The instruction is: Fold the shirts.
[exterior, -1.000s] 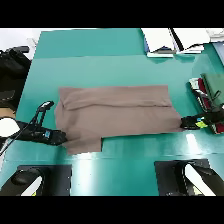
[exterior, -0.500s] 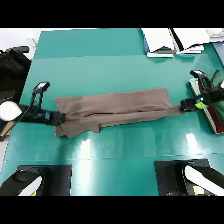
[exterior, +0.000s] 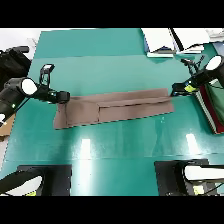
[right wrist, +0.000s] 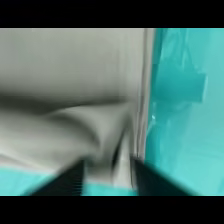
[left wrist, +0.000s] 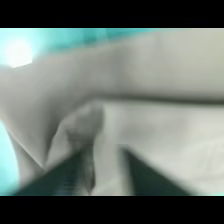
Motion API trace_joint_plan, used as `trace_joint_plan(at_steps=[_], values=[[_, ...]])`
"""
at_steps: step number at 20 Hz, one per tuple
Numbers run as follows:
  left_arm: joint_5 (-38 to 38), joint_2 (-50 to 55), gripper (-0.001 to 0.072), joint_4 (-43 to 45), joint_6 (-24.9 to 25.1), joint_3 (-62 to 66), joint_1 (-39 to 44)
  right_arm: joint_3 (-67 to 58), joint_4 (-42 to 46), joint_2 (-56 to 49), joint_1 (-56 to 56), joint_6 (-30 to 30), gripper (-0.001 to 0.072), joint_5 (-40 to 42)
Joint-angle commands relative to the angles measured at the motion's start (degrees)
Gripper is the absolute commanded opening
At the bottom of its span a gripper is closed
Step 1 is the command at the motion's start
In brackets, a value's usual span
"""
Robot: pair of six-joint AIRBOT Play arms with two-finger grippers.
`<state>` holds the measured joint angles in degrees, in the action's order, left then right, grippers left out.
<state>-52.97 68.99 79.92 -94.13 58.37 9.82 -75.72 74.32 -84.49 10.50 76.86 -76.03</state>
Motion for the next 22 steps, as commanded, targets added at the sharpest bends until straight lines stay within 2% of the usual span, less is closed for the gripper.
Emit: trace_joint_plan(at_steps=[1, 4, 6, 7, 8, 9, 12, 13, 16, 17, 18, 20, 22], values=[[1.5, 1.6, 0.0603, -0.8, 0.1, 3.0, -0.2, -5.4, -5.8, -4.6, 2.4, -0.1, 0.0468, 0.6], [1.5, 1.6, 0.0602, -3.1, 0.0, 3.8, -0.2, -5.8, -8.3, -6.1, 6.3, -4.0, 0.0494, -2.4], [1.6, 1.6, 0.0600, -6.2, 0.0, 3.7, -0.2, -5.7, -10.0, -8.5, 9.7, -5.2, 0.0614, -6.3], [1.6, 1.6, 0.0523, -7.9, 0.0, 3.7, -0.2, -5.7, -12.3, -10.1, 11.6, -5.4, 0.0632, -7.3], [1.6, 1.6, 0.0243, -9.5, 0.1, 3.7, -0.2, -5.7, -15.1, -11.7, 13.1, -5.5, 0.0632, -8.2], [1.6, 1.6, 0.0020, -10.7, 0.1, 3.7, -0.2, -5.7, -17.7, -13.5, 14.1, -6.3, 0.0630, -9.5], [3.9, 1.8, 0.0025, -12.8, 0.0, 3.7, 1.2, -5.6, -19.3, -17.9, 13.9, -7.2, 0.0620, -11.9], [4.7, 2.1, 0.0025, -13.1, 0.0, 3.7, 2.4, -5.6, -19.4, -19.0, 12.7, -7.6, 0.0563, -11.8], [6.6, 4.5, 0.0025, -13.3, -0.5, 3.7, 7.9, -5.6, -19.1, -20.0, 8.5, -8.1, 0.0550, -10.1], [7.4, 5.6, 0.0025, -13.8, -0.5, 3.7, 10.1, -5.6, -19.3, -19.8, 6.9, -8.5, 0.0489, -9.0], [8.2, 6.6, 0.0025, -14.7, -0.5, 3.7, 11.9, -5.6, -19.2, -19.6, 5.8, -9.1, 0.0373, -8.2], [10.9, 8.8, 0.0024, -16.5, -0.5, 3.8, 15.6, -5.6, -19.2, -18.7, 4.2, -10.8, 0.0036, -7.6], [13.7, 11.3, 0.0024, -19.4, -0.4, 4.2, 18.6, -5.6, -19.3, -16.1, 3.6, -11.1, 0.0017, -7.1]])
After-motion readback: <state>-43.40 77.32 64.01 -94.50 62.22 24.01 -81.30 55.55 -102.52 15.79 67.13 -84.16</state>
